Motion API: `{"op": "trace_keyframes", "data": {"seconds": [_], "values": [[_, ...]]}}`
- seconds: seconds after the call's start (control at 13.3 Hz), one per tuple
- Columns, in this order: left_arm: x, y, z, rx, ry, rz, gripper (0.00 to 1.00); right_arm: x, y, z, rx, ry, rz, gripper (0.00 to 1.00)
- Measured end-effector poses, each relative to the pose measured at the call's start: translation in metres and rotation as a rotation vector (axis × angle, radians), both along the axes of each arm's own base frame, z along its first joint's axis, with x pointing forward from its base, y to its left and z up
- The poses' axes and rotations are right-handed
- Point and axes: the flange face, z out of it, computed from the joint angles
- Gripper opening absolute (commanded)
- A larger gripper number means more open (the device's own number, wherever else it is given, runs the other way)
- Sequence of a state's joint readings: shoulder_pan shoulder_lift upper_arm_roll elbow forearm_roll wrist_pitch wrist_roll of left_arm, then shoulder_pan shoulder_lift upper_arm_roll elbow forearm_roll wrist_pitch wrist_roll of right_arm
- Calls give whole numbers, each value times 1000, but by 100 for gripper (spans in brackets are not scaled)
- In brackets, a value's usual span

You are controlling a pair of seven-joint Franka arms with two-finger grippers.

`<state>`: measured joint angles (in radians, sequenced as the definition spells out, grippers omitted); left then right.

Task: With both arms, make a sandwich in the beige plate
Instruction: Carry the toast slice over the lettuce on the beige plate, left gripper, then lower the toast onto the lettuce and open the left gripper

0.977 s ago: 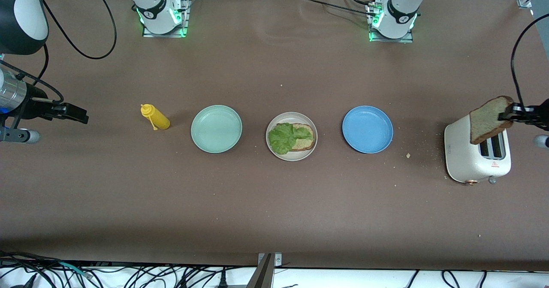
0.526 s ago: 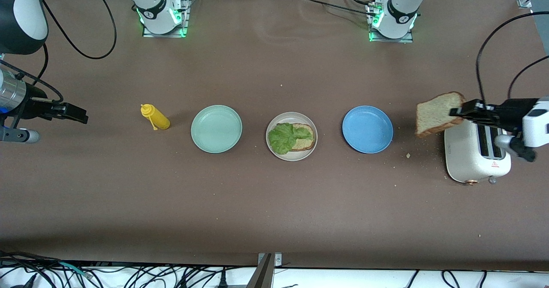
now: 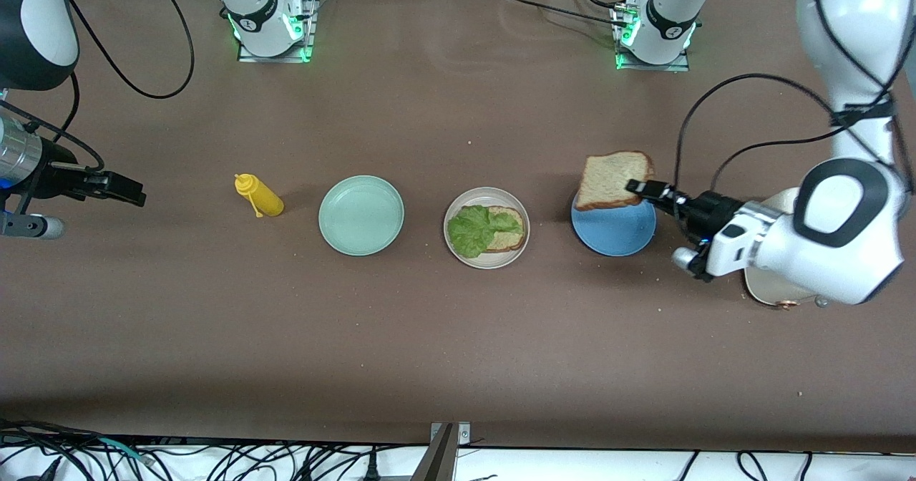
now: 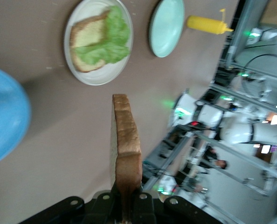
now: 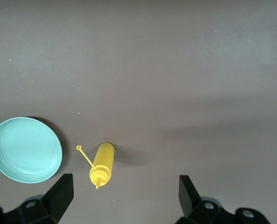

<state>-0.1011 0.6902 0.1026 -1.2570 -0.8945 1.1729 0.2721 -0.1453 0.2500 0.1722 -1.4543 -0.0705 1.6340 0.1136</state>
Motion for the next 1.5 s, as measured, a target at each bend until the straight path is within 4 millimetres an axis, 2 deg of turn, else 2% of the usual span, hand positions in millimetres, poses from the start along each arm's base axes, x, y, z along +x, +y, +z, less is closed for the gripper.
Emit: {"op": "trace_keyframes", "data": {"seconds": [0.23, 0.45, 0.53, 0.68, 0.9, 1.13, 1.2, 1.28, 1.5], "values": [[3, -42, -31, -73, 47, 28, 0, 0, 0, 0, 0, 0, -1, 100], [4, -108, -76, -84, 35, 72, 0, 0, -1, 0, 0, 0, -1, 100], [3, -124, -92, -97, 46, 90, 0, 0, -1, 0, 0, 0, -1, 100], [0, -139, -120, -121, 63, 104, 0, 0, -1, 0, 0, 0, -1, 100], [-3, -156, -158, -127, -8, 102, 0, 0, -1, 0, 0, 0, -1, 100], [-5, -165, -175, -128, -42, 96, 0, 0, -1, 0, 0, 0, -2, 100], [-6, -165, -179, -126, -48, 97, 72, 0, -1, 0, 0, 0, -2, 100], [-6, -165, -183, -126, -49, 96, 99, 0, -1, 0, 0, 0, -2, 100], [-8, -162, -199, -111, -41, 106, 100, 0, -1, 0, 0, 0, -2, 100]]}}
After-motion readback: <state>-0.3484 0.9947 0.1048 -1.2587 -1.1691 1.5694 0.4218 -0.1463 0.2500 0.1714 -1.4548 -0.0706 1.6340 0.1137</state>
